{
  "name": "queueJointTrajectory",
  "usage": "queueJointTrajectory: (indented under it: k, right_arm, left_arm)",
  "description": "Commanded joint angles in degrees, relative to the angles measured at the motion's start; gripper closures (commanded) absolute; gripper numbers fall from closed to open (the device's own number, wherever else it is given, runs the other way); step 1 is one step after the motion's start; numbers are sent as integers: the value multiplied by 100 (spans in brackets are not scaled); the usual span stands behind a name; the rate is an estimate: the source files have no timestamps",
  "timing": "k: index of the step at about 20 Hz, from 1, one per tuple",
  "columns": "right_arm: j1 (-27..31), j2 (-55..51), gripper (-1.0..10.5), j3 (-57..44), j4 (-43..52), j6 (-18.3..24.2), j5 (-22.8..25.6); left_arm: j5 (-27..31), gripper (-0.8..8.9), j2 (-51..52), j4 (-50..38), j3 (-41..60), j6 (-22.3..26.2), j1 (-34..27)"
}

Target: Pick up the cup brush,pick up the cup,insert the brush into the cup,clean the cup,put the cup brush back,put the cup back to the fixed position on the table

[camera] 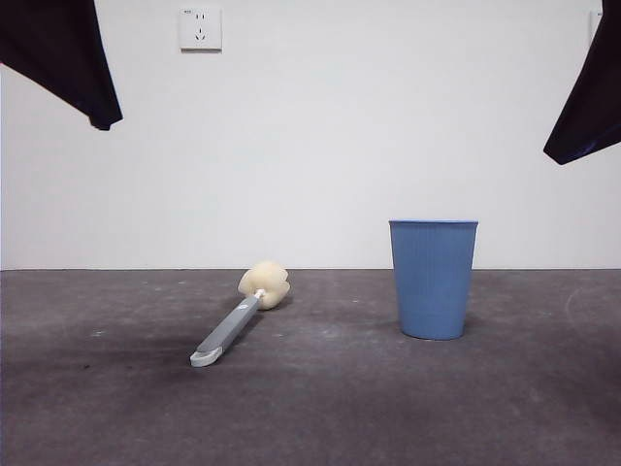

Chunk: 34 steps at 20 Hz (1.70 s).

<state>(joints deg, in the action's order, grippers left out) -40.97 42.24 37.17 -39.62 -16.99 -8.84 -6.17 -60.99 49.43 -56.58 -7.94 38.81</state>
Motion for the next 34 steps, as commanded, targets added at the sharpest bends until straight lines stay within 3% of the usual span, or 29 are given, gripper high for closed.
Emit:
queueJointTrajectory:
  k: [1,7,11,14,18,21,28,34]
  right_arm:
    - [-11,-15,946,-26,13,-50,17]
    - [-11,-15,946,-26,13,-52,20]
    - [-9,-15,946,-26,13,-50,17]
    - [-9,-15,946,-26,11,-52,17]
    - [-9,-15,946,-26,13,-52,20]
    - [-9,-15,946,-26,13,-52,17]
    - [-9,-15,946,-26,13,-52,20]
    - [-9,-15,946,-26,13,-52,17]
  left_arm:
    - [7,817,2,-177,37,66,20]
    - [175,817,323,-721,39,221,-195]
    - [146,817,1047,-2885,42,636,-1095]
    - [96,817,1670,-3904,142,787,-2028]
    - [46,817,2865,-5180,1357,859,-3239]
    - [533,817,3827,-5733,2697,1064,-3698]
    - [608,817,5368,-5831,5018,918,-3969]
    - [603,817,6000,-4972,5624,599,-3969]
